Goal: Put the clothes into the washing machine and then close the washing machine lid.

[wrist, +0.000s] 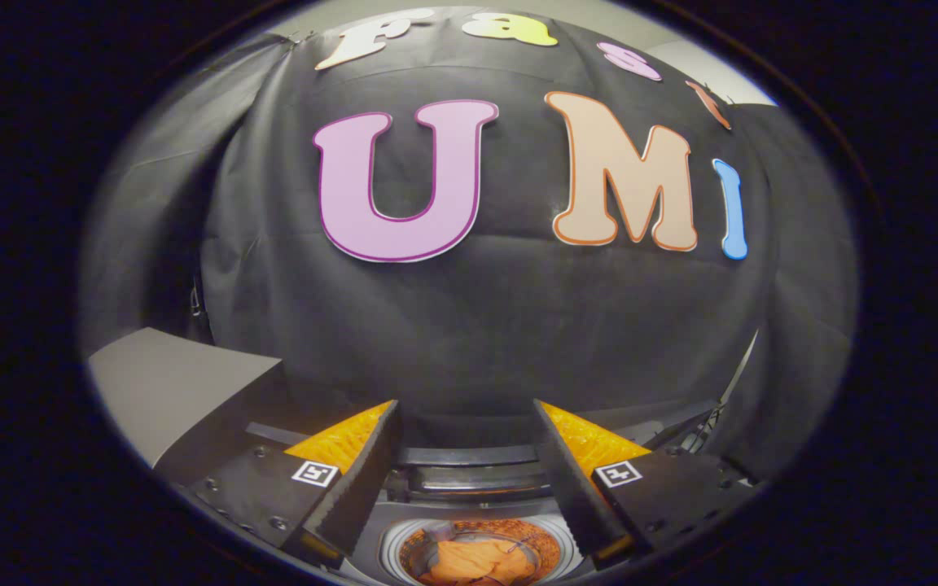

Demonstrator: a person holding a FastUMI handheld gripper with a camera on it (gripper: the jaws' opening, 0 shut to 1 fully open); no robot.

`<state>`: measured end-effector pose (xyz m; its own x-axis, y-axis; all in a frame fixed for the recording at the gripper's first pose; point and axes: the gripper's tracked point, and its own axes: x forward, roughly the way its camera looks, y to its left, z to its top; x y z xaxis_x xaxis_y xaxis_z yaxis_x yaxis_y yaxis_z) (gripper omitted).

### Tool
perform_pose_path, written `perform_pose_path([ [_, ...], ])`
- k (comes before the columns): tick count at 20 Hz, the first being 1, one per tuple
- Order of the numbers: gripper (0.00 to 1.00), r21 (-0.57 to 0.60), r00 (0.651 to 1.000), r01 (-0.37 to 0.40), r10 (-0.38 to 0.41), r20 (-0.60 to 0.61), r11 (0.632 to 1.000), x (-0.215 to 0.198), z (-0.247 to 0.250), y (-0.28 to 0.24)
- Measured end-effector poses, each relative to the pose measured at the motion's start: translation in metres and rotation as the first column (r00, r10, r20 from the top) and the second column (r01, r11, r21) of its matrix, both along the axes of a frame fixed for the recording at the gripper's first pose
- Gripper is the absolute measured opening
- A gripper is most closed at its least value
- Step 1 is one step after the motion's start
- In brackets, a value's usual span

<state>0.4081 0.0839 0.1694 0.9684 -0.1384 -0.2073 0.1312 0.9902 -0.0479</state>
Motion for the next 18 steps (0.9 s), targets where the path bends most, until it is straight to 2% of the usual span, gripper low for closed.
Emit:
perform_pose_path([
  [7, 0.98, 0.022, 0.999, -0.02, 0.021, -0.049, 1.0, -0.034, -0.018, 0.003],
  [10, 0.98, -0.016, 0.997, 0.006, -0.007, -0.076, 1.0, -0.044, -0.028, -0.007],
  [18, 0.98, 0.001, 0.998, 0.001, -0.001, -0.056, 1.0, -0.054, -0.031, -0.015],
])
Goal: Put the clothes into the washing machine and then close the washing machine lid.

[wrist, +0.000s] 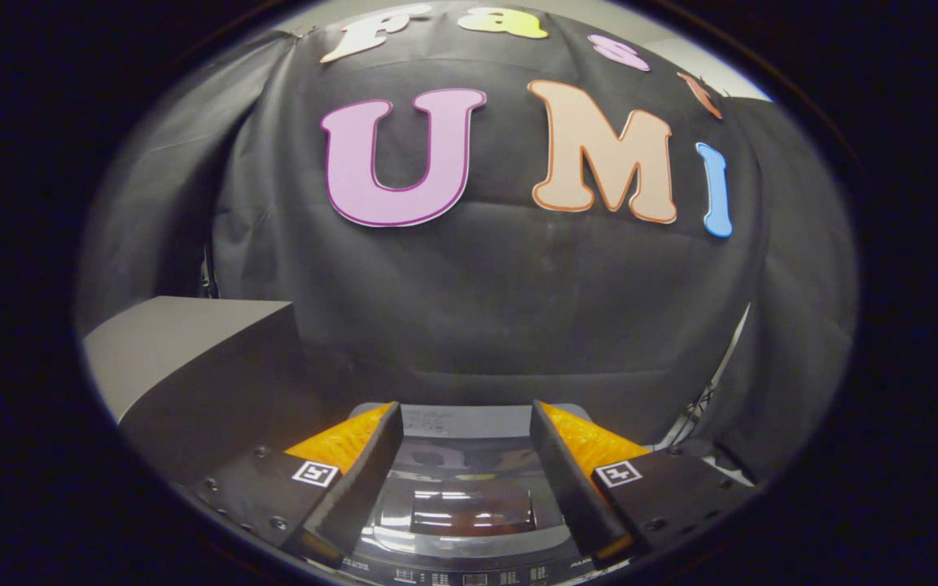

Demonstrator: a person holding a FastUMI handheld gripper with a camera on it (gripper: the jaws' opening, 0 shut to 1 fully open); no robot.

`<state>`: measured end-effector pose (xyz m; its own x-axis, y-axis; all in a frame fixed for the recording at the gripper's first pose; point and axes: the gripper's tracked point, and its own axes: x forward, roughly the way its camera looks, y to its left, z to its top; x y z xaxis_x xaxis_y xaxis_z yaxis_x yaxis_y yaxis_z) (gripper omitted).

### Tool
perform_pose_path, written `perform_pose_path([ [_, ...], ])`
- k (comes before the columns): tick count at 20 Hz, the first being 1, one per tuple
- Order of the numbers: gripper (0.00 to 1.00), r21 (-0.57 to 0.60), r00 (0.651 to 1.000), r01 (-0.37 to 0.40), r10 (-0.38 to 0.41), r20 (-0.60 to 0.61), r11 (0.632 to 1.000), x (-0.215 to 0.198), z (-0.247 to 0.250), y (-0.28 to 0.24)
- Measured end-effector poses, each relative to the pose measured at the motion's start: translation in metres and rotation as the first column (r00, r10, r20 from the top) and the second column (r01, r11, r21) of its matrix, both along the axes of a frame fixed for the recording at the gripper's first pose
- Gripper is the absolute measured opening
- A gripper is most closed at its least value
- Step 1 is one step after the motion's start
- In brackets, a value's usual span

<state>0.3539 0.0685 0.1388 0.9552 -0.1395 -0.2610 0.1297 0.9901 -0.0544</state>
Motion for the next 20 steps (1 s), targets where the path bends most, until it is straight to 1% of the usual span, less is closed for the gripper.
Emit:
perform_pose_path([
  [8, 0.98, -0.027, 0.997, -0.027, 0.028, 0.065, 0.999, -0.01, 0.015, 0.0],
  [12, 0.98, -0.04, 0.991, -0.057, 0.061, 0.119, 0.998, -0.027, 0.029, 0.001],
  [16, 0.98, -0.047, 0.98, -0.101, 0.107, 0.17, 0.994, -0.06, 0.038, 0.0],
  [20, 0.98, -0.062, 0.957, -0.156, 0.167, 0.238, 0.986, -0.108, 0.039, -0.003],
])
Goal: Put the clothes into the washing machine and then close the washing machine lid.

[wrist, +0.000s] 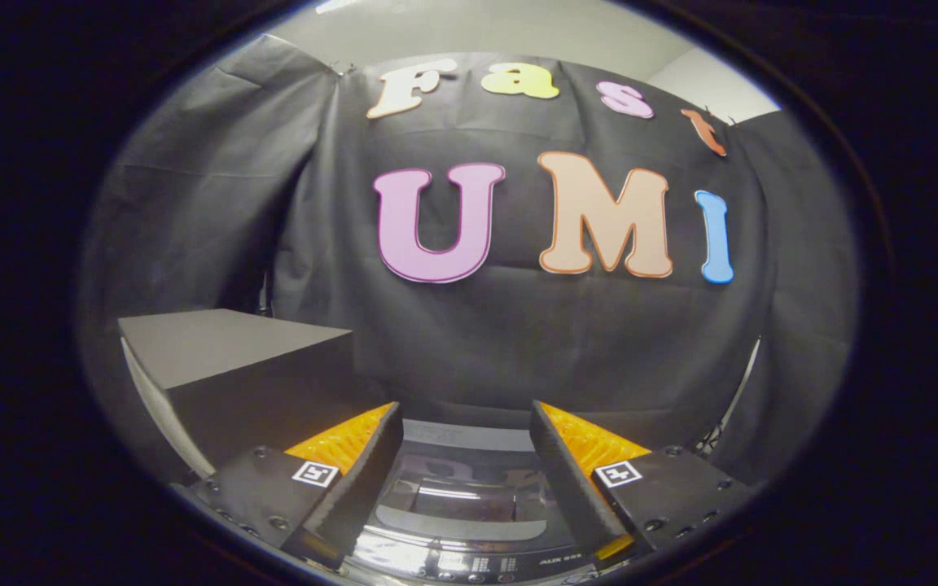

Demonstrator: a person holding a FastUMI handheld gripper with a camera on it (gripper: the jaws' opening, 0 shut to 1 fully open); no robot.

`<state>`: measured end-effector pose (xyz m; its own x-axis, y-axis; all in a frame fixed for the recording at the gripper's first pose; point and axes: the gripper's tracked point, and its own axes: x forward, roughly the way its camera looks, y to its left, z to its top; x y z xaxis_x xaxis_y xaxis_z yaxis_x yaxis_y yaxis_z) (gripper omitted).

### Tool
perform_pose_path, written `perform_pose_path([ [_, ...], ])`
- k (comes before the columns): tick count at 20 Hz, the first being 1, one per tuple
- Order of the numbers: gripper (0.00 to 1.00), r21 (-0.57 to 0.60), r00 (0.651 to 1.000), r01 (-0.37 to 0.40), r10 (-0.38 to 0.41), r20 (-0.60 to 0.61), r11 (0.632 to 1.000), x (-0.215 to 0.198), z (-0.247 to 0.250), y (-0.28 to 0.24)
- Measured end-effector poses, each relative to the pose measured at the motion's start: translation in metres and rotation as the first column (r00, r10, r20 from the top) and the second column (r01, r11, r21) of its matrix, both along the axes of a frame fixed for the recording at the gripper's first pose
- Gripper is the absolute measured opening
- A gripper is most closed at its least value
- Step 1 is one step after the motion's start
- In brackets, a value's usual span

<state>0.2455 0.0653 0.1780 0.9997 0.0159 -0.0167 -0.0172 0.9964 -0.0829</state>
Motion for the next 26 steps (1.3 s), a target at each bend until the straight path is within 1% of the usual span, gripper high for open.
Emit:
perform_pose_path([
  [3, 0.98, -0.015, 0.999, -0.005, 0.006, 0.037, 1.0, -0.04, -0.011, -0.012],
  [7, 0.98, 0.0, 0.998, -0.026, 0.026, 0.054, 1.0, -0.097, -0.047, -0.024],
  [10, 0.98, 0.042, 0.999, -0.021, 0.019, 0.031, 0.999, -0.138, -0.084, -0.038],
  [13, 0.98, 0.087, 0.998, -0.055, 0.051, 0.046, 0.995, -0.177, -0.111, -0.037],
  [15, 0.98, 0.106, 0.997, -0.059, 0.053, 0.063, 0.993, -0.2, -0.124, -0.042],
  [17, 0.98, 0.112, 0.995, -0.063, 0.054, 0.081, 0.992, -0.216, -0.129, -0.043],
  [20, 0.98, 0.118, 0.996, -0.056, 0.047, 0.08, 0.991, -0.23, -0.139, -0.05],
  [23, 0.98, 0.129, 0.997, -0.055, 0.048, 0.056, 0.99, -0.236, -0.153, -0.052],
  [26, 0.98, 0.113, 0.998, -0.047, 0.042, 0.05, 0.993, -0.241, -0.161, -0.057],
])
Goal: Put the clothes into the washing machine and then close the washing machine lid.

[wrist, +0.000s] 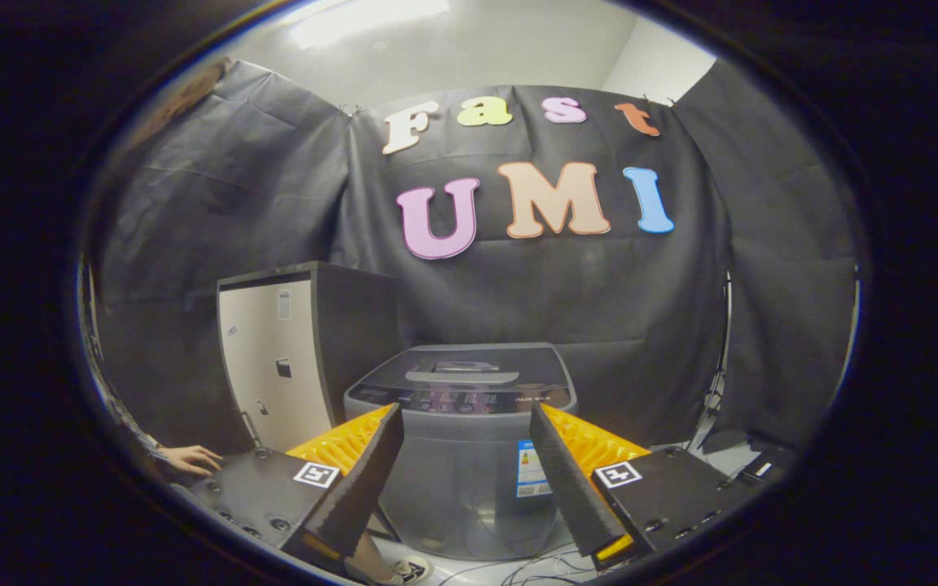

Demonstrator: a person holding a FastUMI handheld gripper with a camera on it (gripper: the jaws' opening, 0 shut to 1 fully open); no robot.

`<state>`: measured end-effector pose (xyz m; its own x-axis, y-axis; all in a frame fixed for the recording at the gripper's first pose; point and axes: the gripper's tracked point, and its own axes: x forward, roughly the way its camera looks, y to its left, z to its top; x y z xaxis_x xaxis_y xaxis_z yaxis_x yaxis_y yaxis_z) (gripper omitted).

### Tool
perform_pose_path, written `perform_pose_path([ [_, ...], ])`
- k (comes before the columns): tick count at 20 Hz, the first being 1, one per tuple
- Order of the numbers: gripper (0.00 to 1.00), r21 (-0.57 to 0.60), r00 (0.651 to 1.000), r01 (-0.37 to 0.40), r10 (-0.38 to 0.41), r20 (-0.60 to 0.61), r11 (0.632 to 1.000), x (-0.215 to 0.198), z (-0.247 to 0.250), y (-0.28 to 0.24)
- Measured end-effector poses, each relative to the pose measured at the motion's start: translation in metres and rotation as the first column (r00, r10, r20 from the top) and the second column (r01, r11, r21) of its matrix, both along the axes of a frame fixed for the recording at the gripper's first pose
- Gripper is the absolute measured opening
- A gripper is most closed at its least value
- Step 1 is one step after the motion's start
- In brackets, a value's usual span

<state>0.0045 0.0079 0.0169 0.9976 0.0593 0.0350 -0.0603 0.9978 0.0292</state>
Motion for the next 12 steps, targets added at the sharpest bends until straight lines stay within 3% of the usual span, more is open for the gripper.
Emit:
perform_pose_path([
  [12, 0.96, 0.044, 0.999, -0.033, 0.035, -0.031, 0.998, -0.01, -0.014, 0.013],
])
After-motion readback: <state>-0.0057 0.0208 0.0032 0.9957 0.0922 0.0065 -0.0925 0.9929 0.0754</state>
